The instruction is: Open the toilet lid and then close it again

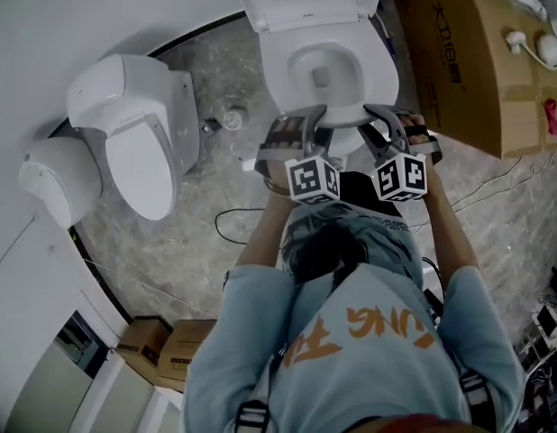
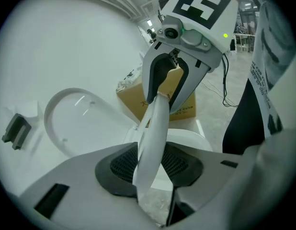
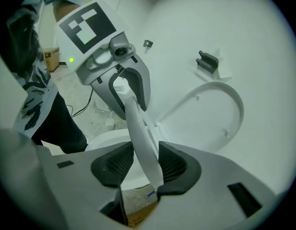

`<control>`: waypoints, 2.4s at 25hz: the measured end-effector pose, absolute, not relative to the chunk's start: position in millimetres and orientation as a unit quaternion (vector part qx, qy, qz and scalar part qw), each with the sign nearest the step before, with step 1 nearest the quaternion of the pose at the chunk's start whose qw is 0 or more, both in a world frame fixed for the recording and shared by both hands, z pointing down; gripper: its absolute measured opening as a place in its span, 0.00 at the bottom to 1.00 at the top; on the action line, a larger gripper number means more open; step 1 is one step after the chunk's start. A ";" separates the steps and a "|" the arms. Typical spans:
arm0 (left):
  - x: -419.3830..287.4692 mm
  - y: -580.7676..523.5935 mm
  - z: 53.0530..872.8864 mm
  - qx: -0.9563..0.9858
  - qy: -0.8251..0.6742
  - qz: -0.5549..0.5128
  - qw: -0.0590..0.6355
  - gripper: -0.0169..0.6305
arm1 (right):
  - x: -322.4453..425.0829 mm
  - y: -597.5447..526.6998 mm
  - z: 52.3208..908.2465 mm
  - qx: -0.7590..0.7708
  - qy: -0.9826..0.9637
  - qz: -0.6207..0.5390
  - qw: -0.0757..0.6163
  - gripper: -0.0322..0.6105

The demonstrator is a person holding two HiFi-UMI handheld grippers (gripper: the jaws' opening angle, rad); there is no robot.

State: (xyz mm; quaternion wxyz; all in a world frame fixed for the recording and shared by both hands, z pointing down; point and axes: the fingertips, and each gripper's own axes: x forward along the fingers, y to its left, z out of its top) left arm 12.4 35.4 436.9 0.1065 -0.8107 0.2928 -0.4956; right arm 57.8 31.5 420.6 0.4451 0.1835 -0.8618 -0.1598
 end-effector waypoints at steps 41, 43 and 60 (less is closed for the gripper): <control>-51.0 -289.8 321.9 -0.864 0.272 -0.412 0.100 0.23 | -1.8 -308.9 301.1 0.387 -0.773 -0.184 0.468 0.31; -54.9 -303.2 323.3 -0.868 0.270 -0.408 0.087 0.23 | -5.8 -322.7 303.1 0.381 -0.776 -0.185 0.467 0.31; -56.4 -308.9 322.0 -0.874 0.284 -0.389 0.062 0.23 | -6.6 -328.5 307.4 0.318 -0.778 -0.161 0.518 0.28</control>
